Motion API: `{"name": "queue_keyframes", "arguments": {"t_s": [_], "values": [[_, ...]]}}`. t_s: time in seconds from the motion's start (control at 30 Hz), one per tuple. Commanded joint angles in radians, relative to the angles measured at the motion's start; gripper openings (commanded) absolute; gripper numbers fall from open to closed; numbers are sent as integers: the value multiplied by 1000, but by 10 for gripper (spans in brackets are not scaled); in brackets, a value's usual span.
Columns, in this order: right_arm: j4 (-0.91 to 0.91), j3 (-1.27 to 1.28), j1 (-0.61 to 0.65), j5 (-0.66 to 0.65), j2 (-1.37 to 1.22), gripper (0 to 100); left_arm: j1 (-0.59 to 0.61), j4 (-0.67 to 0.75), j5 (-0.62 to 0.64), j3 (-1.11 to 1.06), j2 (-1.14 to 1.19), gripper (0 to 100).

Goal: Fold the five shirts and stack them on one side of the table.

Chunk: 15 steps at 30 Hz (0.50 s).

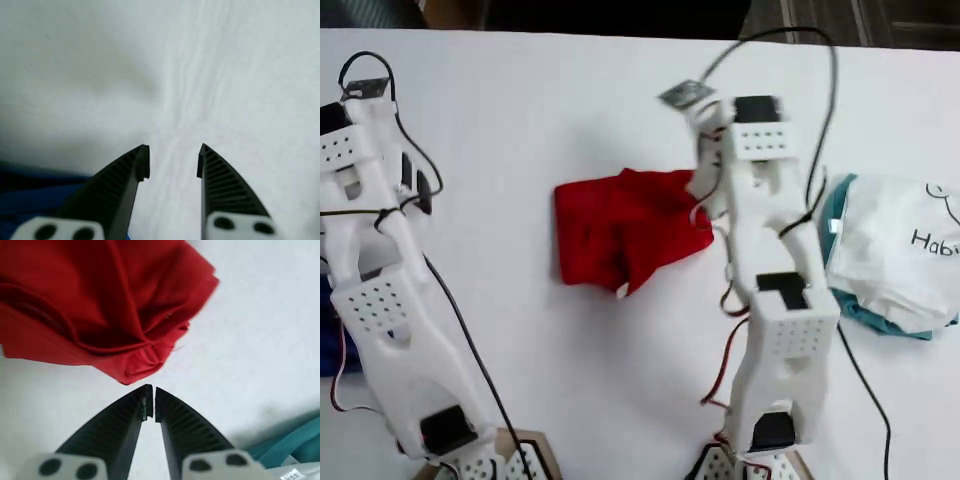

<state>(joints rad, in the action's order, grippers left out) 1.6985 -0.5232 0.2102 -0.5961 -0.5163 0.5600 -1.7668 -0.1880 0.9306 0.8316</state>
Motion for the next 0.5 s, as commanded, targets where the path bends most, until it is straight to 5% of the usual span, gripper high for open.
{"name": "queue_keyframes", "arguments": {"t_s": [0.0, 0.47], "values": [[2, 15, 128, -5, 128, 24, -9, -5, -6, 2, -12, 185], [-162, 14, 315, 103, 15, 22, -5, -5, -8, 2, -12, 185]]}}
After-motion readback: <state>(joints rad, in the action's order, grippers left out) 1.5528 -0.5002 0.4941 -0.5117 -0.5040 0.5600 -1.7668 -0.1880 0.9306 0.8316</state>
